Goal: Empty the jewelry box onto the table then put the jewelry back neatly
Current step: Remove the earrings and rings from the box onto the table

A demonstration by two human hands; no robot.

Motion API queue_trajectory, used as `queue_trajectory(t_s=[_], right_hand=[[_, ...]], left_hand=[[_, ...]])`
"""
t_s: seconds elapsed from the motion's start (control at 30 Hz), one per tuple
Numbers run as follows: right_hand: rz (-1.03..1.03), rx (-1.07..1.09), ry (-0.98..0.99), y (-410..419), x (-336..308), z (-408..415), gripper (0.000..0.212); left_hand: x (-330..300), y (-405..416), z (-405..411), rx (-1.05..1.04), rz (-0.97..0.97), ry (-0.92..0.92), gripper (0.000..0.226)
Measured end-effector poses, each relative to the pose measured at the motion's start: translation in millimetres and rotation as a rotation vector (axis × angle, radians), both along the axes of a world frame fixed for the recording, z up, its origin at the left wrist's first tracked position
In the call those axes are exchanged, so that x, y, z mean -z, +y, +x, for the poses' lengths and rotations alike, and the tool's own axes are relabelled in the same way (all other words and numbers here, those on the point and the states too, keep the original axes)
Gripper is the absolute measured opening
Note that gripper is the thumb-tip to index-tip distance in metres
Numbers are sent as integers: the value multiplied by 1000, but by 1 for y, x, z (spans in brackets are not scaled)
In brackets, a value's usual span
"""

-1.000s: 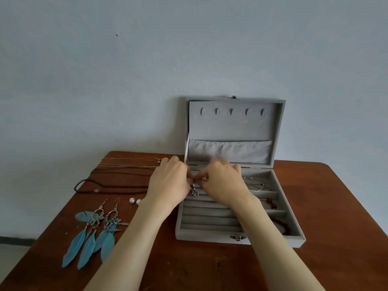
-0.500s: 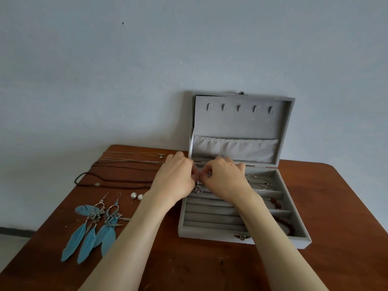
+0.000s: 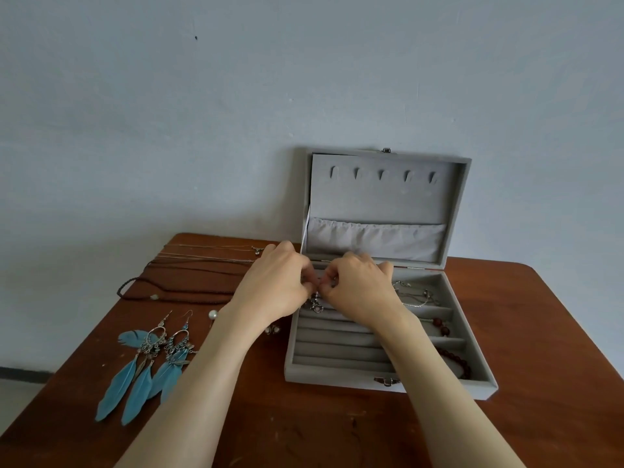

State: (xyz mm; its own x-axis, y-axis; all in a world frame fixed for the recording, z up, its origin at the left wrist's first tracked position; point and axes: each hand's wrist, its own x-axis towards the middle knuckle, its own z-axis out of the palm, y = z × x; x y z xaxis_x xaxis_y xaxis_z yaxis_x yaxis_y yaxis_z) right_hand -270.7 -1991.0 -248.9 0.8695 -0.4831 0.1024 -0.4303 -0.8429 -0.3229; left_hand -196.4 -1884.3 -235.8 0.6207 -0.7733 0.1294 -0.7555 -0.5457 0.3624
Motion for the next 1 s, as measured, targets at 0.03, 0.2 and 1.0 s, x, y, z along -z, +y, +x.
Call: queue_trajectory(t_s=[0.03,0.2,1.0], right_hand=[[-15,-2,2,0,0,0,21],[-17,-11,-11,0,2,0,20],[-191,-399,13,82,9,3,25]], left_hand=[[-1,1,2,6,-15,1,11],[-8,7,7,28,-122,69,6],[5,96,4,-213,91,210,6]])
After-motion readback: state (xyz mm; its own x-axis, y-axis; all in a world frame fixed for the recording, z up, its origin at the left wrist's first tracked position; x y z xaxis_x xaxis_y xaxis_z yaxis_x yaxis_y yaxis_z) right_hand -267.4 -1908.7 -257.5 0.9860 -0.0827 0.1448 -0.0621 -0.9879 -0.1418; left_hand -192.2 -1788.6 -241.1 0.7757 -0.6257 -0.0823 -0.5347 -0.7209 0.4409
